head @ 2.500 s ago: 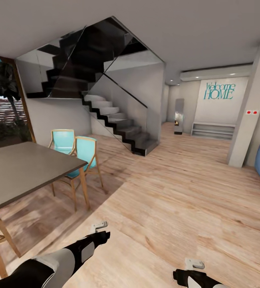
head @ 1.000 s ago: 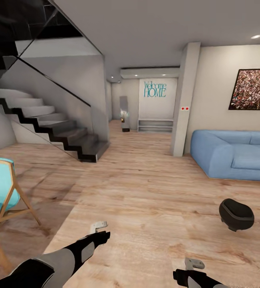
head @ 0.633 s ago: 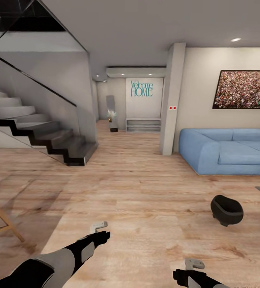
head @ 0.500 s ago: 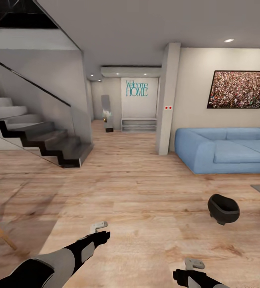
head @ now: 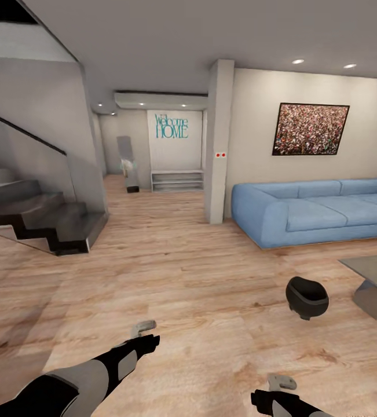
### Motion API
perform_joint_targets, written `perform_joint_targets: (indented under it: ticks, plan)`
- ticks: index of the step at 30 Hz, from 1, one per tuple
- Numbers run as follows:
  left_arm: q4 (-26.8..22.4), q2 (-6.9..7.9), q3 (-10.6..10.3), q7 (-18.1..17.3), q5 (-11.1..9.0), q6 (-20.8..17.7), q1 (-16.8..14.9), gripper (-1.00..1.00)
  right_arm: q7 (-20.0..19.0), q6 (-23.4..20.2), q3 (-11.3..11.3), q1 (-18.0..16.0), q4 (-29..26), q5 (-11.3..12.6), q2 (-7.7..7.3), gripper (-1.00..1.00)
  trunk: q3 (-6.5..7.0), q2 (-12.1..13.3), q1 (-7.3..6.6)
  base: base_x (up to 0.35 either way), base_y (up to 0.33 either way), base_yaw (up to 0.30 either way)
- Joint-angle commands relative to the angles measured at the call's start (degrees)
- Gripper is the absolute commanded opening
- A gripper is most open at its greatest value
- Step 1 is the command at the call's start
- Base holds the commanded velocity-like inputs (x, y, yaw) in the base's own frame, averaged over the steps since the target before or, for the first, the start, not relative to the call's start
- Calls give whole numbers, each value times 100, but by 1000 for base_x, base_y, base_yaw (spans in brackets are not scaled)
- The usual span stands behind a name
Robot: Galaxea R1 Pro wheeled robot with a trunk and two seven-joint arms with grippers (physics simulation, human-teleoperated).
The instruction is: Place each of the two pumpkins and all three candles from the living room inside a cabinet in the living room (use any cabinet), then make sure every cabinet is closed, and position the cauldron so it is next to a table in the living room.
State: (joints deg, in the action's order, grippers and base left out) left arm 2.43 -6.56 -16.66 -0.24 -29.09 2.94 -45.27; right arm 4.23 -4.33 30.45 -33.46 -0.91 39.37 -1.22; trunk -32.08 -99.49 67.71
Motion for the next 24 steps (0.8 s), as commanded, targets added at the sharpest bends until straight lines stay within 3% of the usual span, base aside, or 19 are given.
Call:
perform_joint_targets:
  ticks: [1,21,24]
  plan:
    - [21,-3,-48,-3,-45,31,-10,100,25,-32,48,-3,-8,35,-1,100,-8,-3,2,290,219,-294]
    - [21,-3,-48,-3,-45,31,-9,100,25,-32,48,-3,-12,31,-1,100,-17,-3,2,290,219,-293]
    - [21,-3,-48,-3,-45,31,-8,100,25,-26,48,-3,-10,35,-1,100,-17,-3,2,290,219,-114]
